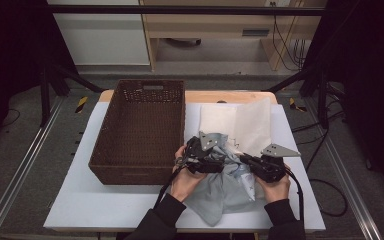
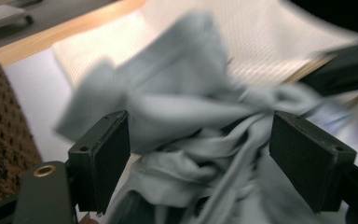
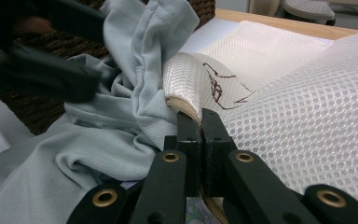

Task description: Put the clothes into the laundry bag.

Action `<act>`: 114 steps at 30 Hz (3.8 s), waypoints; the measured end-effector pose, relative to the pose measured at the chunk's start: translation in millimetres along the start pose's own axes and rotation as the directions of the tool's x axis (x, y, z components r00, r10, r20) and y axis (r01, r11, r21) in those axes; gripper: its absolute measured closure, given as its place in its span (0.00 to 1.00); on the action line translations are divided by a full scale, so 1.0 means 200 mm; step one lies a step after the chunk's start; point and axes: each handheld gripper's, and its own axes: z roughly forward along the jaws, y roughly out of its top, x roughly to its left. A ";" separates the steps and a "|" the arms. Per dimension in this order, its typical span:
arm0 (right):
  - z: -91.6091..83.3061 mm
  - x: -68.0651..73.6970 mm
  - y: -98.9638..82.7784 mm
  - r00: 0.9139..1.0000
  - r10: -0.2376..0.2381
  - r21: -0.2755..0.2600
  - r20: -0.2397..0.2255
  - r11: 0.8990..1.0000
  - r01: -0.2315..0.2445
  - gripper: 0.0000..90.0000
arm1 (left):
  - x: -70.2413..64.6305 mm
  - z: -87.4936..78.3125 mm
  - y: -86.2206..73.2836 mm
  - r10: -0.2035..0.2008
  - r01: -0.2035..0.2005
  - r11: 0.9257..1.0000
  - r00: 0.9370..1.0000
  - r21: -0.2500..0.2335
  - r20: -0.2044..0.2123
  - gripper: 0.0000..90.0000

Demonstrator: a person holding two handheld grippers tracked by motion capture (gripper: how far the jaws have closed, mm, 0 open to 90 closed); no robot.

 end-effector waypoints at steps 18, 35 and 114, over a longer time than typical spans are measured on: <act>0.01 0.00 0.01 1.000 0.003 -0.002 0.001 1.000 -0.003 0.98 | -0.12 -0.01 -0.20 -0.047 0.052 0.998 0.986 -0.026 0.157 0.82; 0.00 0.03 0.02 0.997 0.003 -0.037 -0.080 0.999 -0.006 0.99 | -0.20 0.21 -0.15 -0.193 0.197 0.978 0.980 -0.065 0.055 0.83; 0.00 0.04 0.02 0.999 -0.034 -0.014 -0.041 0.999 0.034 0.98 | -0.21 -0.13 -0.32 -0.088 0.114 0.982 0.982 -0.152 0.166 0.41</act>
